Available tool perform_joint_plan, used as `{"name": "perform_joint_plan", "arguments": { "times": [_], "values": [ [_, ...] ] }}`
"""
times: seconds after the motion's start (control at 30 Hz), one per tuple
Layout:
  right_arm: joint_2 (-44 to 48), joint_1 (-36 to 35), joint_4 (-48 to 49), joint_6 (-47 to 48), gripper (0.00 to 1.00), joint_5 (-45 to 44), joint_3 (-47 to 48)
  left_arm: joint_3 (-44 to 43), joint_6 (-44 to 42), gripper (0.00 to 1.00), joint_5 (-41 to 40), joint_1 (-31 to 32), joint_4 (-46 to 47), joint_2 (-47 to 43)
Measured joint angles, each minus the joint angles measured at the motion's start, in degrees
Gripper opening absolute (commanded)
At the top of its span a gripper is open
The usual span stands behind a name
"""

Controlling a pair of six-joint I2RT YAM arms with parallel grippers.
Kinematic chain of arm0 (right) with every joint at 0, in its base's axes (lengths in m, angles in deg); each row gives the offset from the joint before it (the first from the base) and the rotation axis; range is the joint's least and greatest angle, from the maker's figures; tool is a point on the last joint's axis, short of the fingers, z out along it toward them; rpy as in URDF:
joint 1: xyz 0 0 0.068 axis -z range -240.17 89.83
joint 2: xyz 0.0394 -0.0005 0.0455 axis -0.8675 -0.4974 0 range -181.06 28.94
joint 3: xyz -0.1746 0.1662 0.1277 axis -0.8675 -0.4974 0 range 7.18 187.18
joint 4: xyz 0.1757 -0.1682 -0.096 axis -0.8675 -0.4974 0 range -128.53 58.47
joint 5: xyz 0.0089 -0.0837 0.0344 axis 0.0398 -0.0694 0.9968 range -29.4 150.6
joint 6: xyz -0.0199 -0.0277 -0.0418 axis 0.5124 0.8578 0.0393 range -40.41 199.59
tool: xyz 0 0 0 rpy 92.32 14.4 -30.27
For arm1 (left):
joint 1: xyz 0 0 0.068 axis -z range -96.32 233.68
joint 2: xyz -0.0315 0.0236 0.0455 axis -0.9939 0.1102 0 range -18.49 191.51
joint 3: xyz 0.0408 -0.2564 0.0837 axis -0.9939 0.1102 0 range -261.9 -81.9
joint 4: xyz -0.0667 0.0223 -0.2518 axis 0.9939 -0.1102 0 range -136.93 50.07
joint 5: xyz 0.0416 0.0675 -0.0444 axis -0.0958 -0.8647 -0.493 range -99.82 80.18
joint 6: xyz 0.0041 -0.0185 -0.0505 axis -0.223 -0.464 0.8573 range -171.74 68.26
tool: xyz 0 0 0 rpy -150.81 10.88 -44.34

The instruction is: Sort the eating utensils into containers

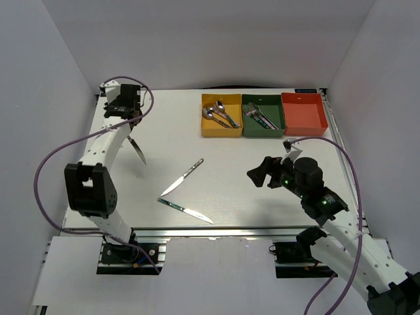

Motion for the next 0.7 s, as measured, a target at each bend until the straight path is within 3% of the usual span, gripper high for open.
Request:
{"name": "perform_joint_plan", "arguments": {
  "times": [0.1, 0.2, 0.37, 0.53, 0.7],
  "values": [
    [-0.4, 0.0, 6.7, -0.9, 0.83, 6.2, -1.5, 0.5, -0.3, 0.0, 3.2, -0.1, 0.1, -6.3],
    [-3.6, 0.0, 15.6, -2.9, 0.83, 14.4, -1.9, 2.6, -0.1, 0.0, 12.2, 1.4, 1.2, -12.2],
    [-14.5, -1.7, 21.8, -5.2, 0.82, 23.0, 3.0, 13.7, 1.6, 0.0, 28.5, 13.5, 10.0, -20.6],
    [-22.1, -4.9, 21.8, -6.2, 0.75, 22.3, 10.0, 23.0, 5.1, 0.0, 42.0, 25.6, 20.3, -22.5],
    [-26.4, -8.5, 21.8, -6.8, 0.74, 17.8, 11.4, 26.1, 8.6, 0.0, 46.9, 30.8, 27.5, -22.4]
  ]
}}
